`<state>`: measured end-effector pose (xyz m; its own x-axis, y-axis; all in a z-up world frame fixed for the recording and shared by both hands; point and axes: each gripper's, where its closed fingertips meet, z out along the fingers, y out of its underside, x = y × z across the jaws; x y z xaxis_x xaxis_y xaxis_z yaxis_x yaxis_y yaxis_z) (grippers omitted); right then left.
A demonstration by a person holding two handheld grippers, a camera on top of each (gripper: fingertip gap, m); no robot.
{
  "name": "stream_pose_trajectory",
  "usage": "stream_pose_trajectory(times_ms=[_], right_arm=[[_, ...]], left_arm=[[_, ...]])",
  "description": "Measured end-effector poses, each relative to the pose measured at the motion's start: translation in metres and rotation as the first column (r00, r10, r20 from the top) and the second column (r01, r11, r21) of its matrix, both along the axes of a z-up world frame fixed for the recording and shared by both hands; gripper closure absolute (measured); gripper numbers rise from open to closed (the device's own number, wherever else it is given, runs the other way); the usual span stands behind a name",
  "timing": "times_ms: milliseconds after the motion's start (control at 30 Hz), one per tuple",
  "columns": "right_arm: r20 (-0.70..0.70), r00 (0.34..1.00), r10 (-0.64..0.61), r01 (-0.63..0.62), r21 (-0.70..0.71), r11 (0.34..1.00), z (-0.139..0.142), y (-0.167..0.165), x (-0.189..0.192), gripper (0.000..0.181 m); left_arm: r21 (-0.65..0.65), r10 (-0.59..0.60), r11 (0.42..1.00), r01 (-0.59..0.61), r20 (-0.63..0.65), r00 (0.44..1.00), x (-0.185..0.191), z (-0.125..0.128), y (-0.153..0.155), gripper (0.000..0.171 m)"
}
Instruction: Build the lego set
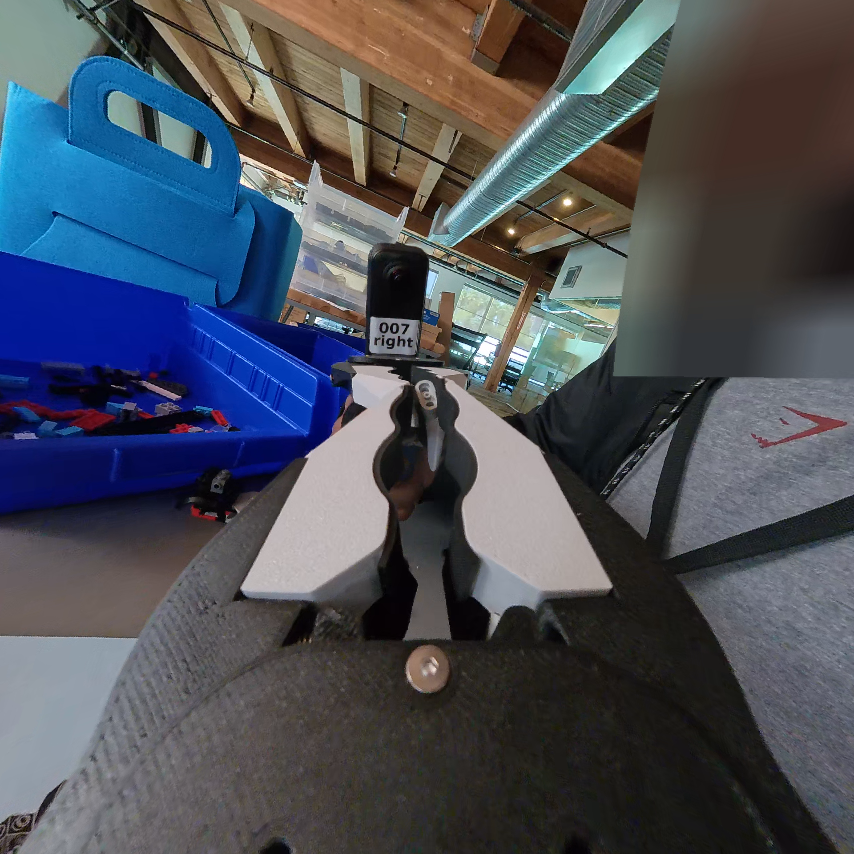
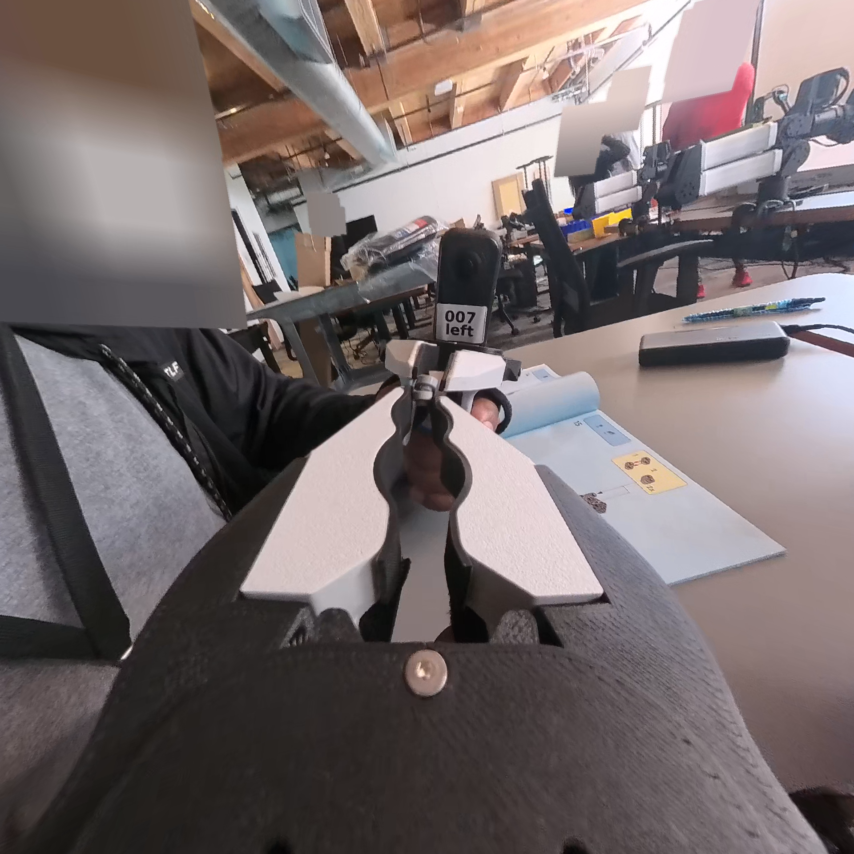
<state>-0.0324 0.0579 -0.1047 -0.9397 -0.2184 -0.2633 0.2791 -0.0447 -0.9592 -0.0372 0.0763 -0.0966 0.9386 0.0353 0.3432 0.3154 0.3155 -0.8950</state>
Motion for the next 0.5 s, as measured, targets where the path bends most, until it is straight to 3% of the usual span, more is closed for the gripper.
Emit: stream_pose_trajectory(times_ms=[200,500], right_arm=[[0.052,0.999,0.005,-0.003,-0.043,0.999,0.005,0.001,-0.001,0.173],[0.106,0.994,0.019,-0.011,-0.080,0.997,0.009,0.001,-0.001,0.173]], left_arm=[[0.009,0.027,1.000,-0.026,-0.016,1.000,-0.002,0.002,-0.002,0.152],[0.012,0.088,0.996,-0.087,-0.150,0.985,0.002,0.011,-0.009,0.149]])
